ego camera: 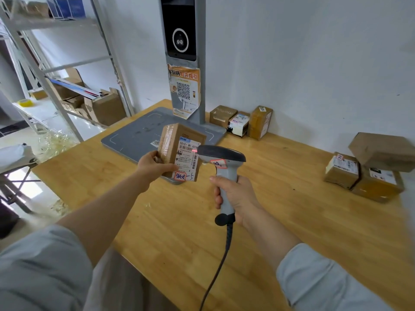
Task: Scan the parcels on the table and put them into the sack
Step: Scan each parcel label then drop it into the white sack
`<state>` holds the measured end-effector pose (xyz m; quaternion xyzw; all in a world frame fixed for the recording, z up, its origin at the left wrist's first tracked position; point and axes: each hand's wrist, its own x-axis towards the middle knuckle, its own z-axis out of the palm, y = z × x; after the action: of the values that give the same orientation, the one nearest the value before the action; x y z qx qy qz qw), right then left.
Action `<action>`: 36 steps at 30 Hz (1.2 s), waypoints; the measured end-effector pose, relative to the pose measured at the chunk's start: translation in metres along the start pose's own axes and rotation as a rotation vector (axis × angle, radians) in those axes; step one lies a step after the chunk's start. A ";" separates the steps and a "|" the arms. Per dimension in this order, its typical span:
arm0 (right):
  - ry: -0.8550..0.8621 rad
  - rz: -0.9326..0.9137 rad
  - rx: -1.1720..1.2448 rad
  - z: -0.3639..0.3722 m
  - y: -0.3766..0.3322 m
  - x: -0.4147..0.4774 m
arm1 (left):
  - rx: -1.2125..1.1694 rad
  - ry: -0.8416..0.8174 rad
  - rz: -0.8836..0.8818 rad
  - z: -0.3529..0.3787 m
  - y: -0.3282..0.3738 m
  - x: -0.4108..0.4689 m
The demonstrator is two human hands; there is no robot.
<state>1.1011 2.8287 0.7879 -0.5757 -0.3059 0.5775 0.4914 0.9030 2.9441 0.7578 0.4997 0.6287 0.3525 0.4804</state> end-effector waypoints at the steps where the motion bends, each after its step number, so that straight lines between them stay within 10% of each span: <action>1: -0.004 -0.004 0.000 0.001 -0.001 0.000 | 0.003 0.000 0.001 -0.001 0.000 0.000; 26: -0.088 0.003 0.016 0.022 -0.001 -0.005 | -0.028 0.058 -0.001 -0.028 -0.006 -0.012; 36: -0.310 0.131 -0.090 0.088 0.038 -0.006 | -0.040 0.534 -0.142 -0.159 -0.051 -0.079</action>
<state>1.0067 2.8292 0.7681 -0.5199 -0.3656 0.6757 0.3735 0.7389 2.8603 0.7765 0.3341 0.7595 0.4494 0.3310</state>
